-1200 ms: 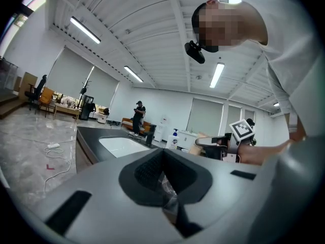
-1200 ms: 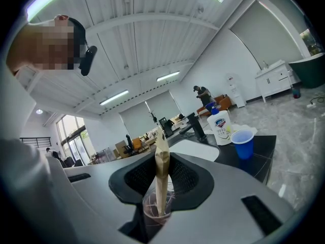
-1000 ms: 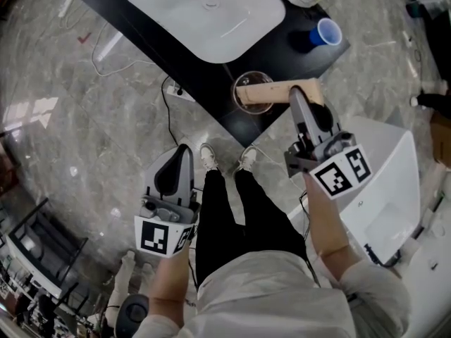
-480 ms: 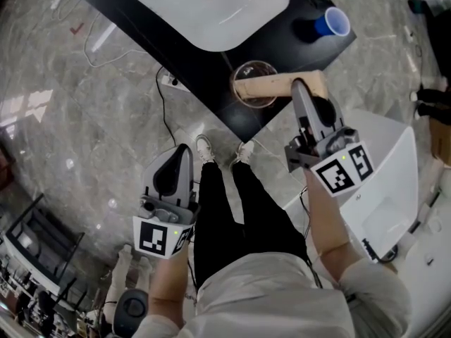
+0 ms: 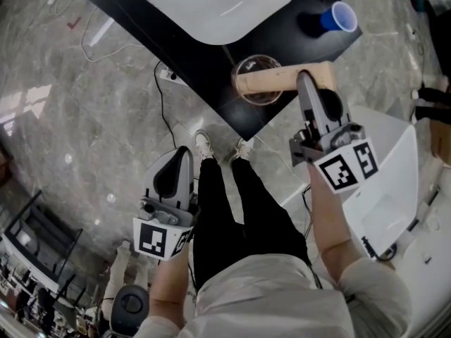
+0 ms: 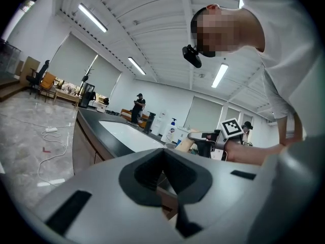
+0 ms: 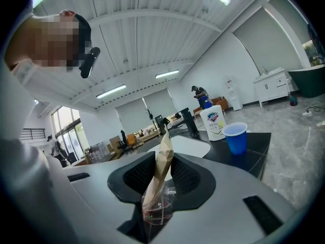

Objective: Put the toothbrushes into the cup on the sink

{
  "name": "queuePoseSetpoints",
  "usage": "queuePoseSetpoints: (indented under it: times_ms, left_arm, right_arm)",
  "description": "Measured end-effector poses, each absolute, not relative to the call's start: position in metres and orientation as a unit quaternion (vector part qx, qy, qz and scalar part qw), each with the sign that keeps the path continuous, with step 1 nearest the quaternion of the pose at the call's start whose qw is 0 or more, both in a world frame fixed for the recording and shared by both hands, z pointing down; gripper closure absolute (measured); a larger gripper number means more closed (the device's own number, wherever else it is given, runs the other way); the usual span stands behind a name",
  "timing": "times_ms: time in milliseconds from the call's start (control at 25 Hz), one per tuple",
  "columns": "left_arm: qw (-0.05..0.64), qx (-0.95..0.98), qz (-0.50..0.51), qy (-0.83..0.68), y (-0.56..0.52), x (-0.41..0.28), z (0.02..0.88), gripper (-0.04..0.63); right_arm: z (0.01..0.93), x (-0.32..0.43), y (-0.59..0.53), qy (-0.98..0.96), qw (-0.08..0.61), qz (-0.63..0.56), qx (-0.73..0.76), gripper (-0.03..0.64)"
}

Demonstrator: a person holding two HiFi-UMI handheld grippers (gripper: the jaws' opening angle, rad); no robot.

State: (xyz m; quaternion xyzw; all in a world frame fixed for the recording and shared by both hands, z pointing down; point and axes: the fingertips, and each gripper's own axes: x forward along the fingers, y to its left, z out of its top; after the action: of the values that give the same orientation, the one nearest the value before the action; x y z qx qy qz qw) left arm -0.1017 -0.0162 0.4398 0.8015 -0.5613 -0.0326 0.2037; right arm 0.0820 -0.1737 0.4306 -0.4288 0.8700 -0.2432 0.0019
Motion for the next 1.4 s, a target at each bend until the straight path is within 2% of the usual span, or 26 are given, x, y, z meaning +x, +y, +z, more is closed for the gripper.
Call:
queuePoseSetpoints:
  times_ms: [520, 1400]
  left_arm:
    - [0.213, 0.798, -0.031, -0.562, -0.011, -0.101, 0.443, 0.594]
    - [0.184, 0.812, -0.040, -0.552, -0.009, -0.087, 0.424, 0.594]
  right_arm:
    - [0.441, 0.082, -0.171, 0.871, -0.014, -0.242, -0.428, 0.423]
    - [0.422, 0.109, -0.134, 0.870, -0.035, -0.229, -0.435, 0.423]
